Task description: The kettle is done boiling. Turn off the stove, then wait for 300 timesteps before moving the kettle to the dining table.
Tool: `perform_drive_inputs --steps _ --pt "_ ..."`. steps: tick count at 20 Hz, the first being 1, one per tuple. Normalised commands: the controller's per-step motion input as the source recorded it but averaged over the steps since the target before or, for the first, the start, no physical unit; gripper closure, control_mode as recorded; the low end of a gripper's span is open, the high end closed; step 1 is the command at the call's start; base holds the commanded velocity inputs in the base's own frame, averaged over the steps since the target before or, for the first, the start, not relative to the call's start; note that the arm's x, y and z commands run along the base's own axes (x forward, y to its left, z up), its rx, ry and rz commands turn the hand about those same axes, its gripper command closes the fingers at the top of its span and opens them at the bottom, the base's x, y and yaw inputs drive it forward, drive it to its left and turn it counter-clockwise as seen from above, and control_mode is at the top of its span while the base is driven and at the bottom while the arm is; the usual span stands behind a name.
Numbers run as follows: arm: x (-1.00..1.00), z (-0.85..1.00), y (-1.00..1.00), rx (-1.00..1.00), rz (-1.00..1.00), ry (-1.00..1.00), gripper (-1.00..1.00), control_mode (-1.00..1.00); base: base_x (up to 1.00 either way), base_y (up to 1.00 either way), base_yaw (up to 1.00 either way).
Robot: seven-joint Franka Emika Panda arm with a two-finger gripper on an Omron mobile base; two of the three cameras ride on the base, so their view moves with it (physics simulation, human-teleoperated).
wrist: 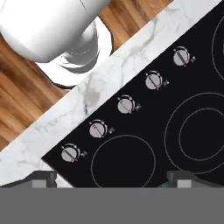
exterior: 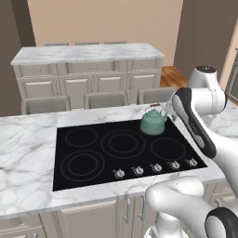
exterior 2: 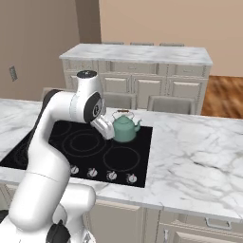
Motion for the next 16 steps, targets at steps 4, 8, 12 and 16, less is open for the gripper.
perform_drive_inputs --steps 4,8,12,16 --pt "-0.02 -0.38 -0.24 -0.15 0.53 0.0 -1.0 -1.0 0.0 0.0 0.0" --pt "-0.01 -0.41 -0.21 -0.12 0.52 0.0 -1.0 -1.0 0.0 0.0 0.0" --pt "0.0 -0.45 -0.06 -0.1 0.48 0.0 -1.0 -1.0 0.0 0.0 0.0" --pt "0.0 -0.35 0.03 -0.02 0.21 0.05 -1.0 -1.0 0.0 0.0 0.0"
